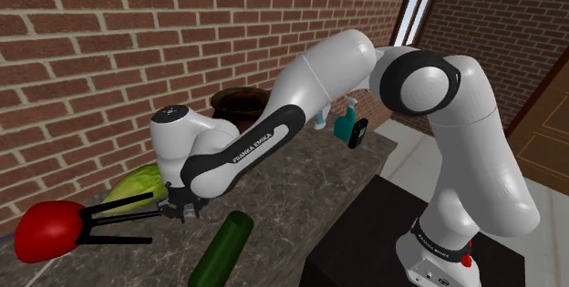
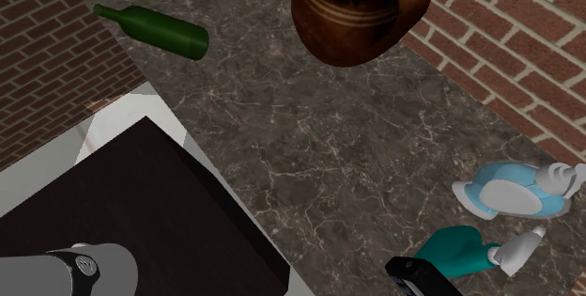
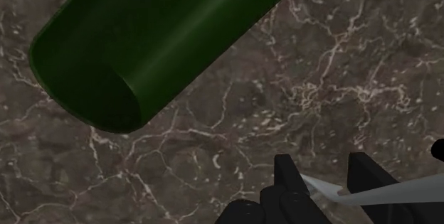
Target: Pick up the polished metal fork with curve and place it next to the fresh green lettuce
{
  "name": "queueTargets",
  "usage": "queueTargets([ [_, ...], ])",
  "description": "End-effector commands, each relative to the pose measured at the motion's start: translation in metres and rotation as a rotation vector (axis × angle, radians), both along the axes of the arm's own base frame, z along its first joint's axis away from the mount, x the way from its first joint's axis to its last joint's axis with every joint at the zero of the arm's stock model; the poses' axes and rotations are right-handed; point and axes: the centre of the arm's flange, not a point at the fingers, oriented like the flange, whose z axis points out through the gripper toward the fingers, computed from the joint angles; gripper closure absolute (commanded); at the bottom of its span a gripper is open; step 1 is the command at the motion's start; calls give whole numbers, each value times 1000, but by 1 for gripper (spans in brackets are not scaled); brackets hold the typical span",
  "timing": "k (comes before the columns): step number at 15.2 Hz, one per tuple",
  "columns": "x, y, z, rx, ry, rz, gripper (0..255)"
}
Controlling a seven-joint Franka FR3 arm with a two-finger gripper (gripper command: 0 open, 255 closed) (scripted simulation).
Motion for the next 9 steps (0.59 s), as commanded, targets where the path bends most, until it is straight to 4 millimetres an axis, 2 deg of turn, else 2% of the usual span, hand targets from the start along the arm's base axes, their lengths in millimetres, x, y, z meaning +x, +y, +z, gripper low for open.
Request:
queueTargets([
  [1, -1, 1, -10, 0, 0, 0, 255],
  [9, -1, 1, -52, 0, 0, 0, 255],
])
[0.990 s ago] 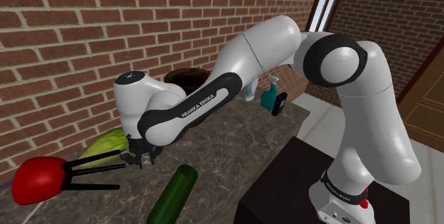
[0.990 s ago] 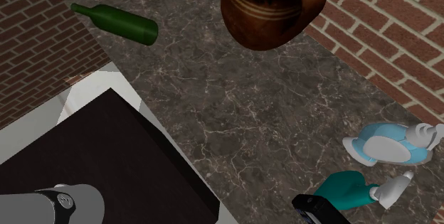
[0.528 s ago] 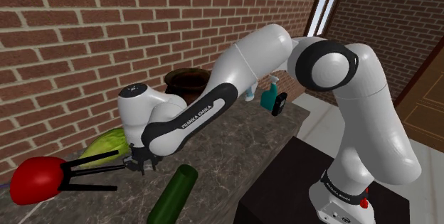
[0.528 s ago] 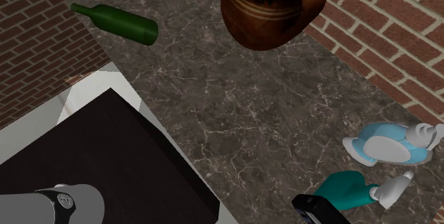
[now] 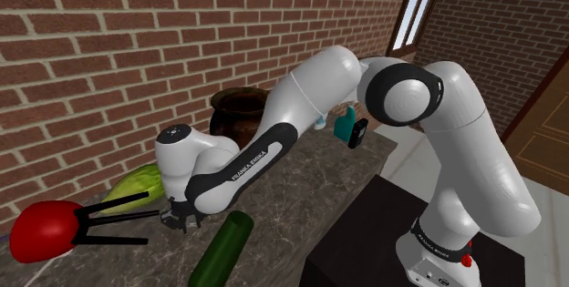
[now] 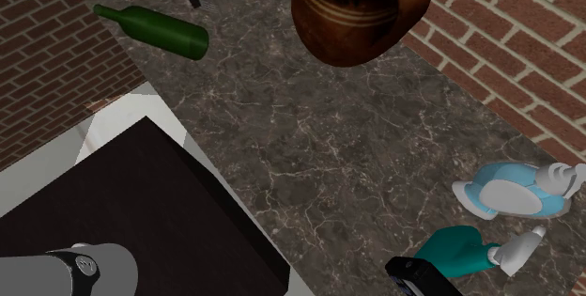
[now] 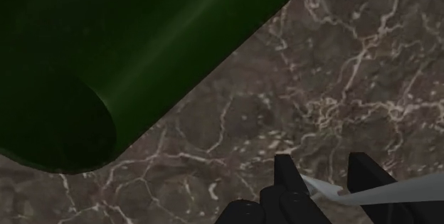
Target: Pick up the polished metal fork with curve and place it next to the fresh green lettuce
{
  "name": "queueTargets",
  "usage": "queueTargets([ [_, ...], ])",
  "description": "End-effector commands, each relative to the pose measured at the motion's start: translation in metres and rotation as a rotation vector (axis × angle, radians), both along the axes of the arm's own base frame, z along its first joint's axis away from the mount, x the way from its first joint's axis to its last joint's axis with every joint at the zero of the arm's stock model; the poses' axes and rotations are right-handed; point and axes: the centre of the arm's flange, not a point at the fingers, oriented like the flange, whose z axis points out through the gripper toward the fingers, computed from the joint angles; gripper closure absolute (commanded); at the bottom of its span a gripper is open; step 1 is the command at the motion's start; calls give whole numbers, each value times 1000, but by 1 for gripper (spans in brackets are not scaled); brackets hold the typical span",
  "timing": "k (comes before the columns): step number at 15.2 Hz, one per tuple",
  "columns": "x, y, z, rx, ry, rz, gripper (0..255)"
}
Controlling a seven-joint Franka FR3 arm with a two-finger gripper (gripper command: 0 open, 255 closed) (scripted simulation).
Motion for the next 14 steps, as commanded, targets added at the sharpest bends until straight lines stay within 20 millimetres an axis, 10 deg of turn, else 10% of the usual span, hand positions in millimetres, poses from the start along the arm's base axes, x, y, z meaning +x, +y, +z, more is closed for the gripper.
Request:
queueTargets([
  [1, -1, -1, -10, 0, 0, 0, 255],
  [14, -1, -1, -42, 0, 0, 0, 255],
])
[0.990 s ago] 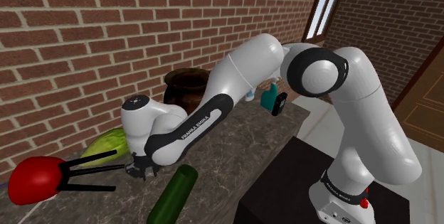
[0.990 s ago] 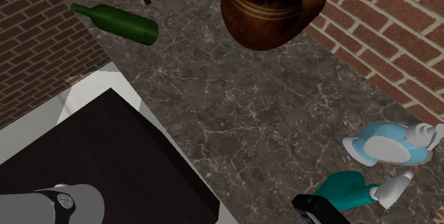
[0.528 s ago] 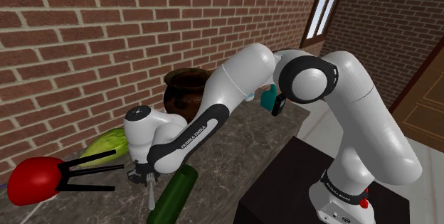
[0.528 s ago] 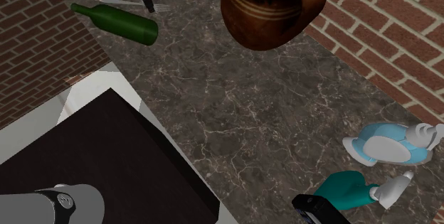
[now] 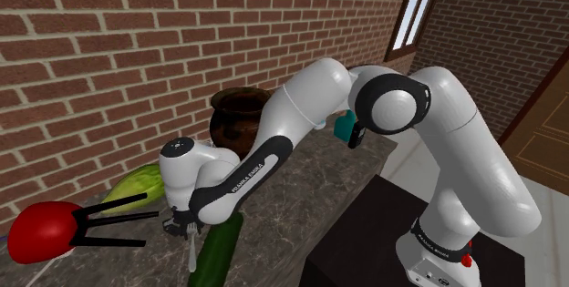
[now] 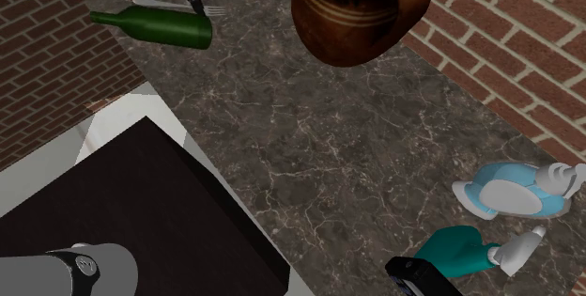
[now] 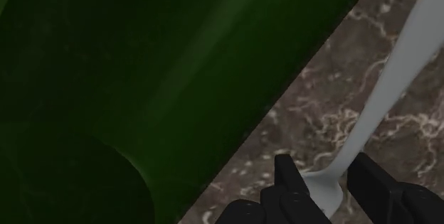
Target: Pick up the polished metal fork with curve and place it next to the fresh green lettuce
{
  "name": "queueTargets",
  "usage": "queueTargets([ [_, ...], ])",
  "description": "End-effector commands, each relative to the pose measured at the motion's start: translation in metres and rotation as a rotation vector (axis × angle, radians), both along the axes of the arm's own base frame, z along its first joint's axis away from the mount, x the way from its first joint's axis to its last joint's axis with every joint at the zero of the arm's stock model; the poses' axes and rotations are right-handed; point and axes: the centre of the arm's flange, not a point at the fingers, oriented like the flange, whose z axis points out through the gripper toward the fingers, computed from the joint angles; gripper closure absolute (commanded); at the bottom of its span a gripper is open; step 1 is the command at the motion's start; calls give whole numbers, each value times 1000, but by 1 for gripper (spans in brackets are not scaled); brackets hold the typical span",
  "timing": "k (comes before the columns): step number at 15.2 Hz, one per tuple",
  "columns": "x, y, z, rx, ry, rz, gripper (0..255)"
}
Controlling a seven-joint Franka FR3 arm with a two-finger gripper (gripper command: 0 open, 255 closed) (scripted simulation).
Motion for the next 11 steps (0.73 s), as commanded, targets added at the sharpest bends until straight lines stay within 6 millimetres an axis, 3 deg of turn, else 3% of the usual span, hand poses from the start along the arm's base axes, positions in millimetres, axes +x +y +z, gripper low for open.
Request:
queueTargets([
  [1, -2, -1, -7, -7, 10, 1, 255],
  [2, -3, 0, -8, -7, 10, 1, 0],
  [7, -2, -1, -7, -7, 10, 1, 0],
  [11, -4, -1, 43, -7, 10, 1, 0],
])
